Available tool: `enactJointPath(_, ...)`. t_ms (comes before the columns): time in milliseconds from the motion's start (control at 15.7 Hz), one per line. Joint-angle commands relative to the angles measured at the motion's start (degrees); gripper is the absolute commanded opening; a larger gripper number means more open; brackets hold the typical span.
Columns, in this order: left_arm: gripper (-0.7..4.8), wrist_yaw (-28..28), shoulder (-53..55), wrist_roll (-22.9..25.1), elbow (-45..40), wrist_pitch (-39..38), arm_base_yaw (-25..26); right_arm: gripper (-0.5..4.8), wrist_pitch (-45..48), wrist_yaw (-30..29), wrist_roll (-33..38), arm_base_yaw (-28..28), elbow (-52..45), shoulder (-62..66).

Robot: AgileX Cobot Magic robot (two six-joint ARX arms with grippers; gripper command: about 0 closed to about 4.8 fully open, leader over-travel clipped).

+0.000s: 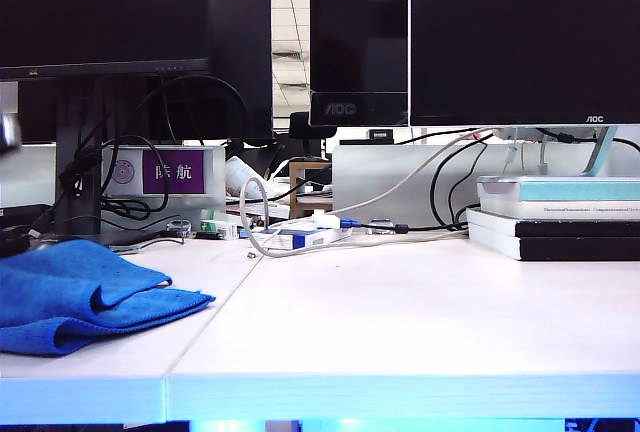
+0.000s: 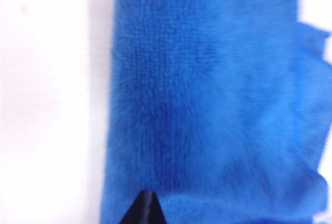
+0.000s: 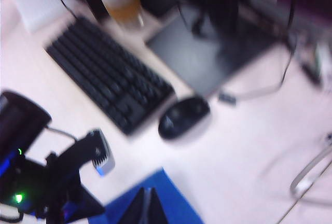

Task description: Wipe the table from right to left using the rag.

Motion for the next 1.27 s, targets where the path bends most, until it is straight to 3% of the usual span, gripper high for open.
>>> enactJointPath(64, -0.06, -0.5, -6.8, -2.2, 0.1, -0.7, 0.0, -0.06, -1.0, 2.2, -0.2, 0.0, 6.4, -0.4)
enactJointPath(381, -0.06, 1.3, -10.8, -3.6, 0.1, 2.0, -4.0, -0.06, -2.2, 6.1, -1.3, 0.1, 8.2, -3.1)
enactJointPath(699, -0.06, -8.4, -10.4, -9.1, 0.1, 11.3, -15.2, -0.06, -3.3, 6.1, -1.3, 0.1, 8.2, -5.0)
enactJointPath(826, -0.06, -9.2, -8.4, -11.3, 0.0, 12.3, -17.4, -0.06, -3.7, 6.1, -1.3, 0.1, 8.2, -5.9)
enactJointPath(1270, -0.06, -15.1, 1.6, -11.3, 0.0, 12.3, -18.8, -0.06, -4.2, 6.5, -1.4, 0.1, 8.2, -8.1)
